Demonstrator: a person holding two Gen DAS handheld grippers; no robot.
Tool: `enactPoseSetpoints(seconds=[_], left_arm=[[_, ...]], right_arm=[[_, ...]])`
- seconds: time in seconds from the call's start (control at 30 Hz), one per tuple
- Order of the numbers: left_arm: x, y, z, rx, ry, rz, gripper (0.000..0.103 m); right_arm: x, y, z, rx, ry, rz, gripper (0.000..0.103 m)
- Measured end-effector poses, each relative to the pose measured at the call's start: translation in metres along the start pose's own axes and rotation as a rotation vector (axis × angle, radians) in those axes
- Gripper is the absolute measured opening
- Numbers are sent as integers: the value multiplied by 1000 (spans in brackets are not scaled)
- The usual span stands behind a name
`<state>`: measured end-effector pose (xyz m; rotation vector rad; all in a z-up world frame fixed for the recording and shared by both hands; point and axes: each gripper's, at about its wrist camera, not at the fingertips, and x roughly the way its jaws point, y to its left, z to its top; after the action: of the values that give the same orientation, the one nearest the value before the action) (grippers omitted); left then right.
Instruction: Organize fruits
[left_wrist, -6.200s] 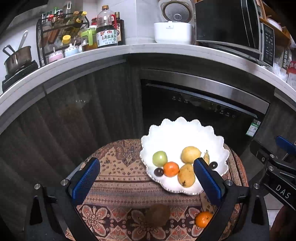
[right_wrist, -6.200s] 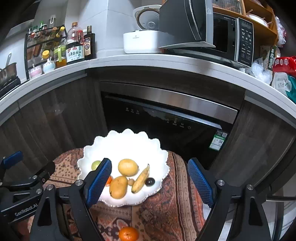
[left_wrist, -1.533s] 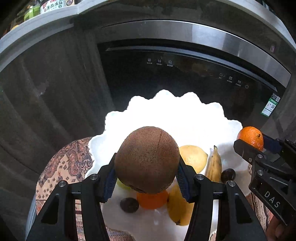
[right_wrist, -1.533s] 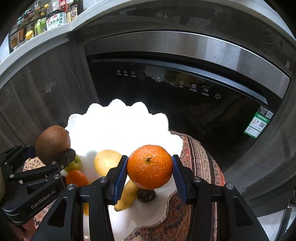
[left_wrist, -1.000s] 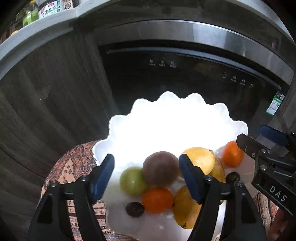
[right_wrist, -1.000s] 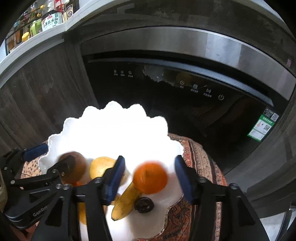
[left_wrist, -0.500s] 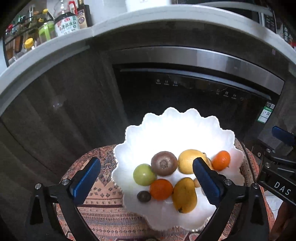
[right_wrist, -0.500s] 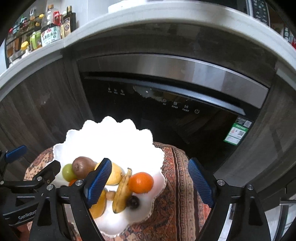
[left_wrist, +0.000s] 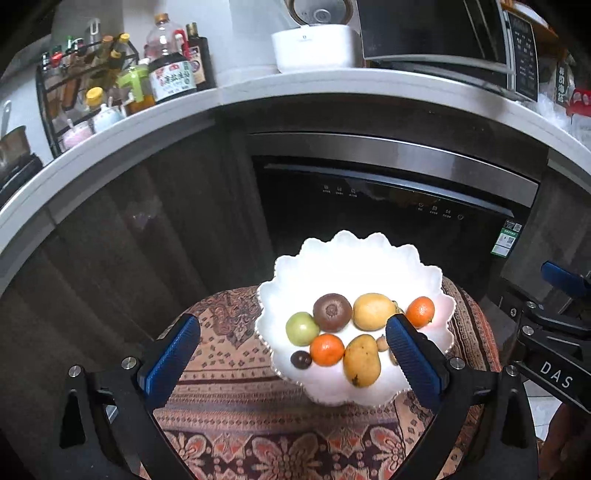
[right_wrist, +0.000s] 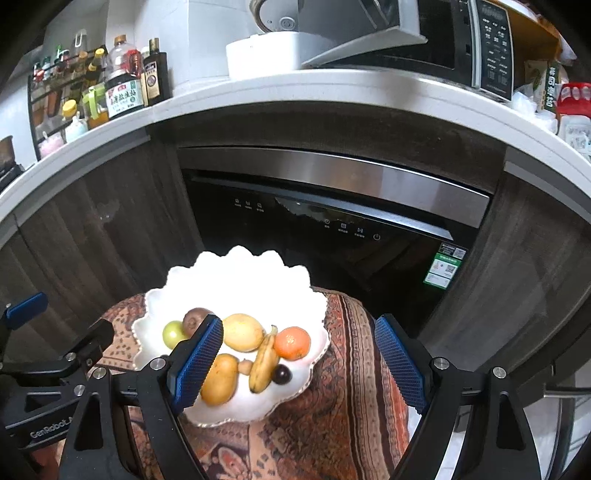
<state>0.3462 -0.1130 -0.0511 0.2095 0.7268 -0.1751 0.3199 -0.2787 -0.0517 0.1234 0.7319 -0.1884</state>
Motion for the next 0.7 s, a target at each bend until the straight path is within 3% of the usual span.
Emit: enactPoseSetpoints(seconds=[0.7], left_arm=[[-97, 20, -64, -44, -20, 42, 103]], right_arm=[[-85, 10, -63, 4, -3, 28, 85]])
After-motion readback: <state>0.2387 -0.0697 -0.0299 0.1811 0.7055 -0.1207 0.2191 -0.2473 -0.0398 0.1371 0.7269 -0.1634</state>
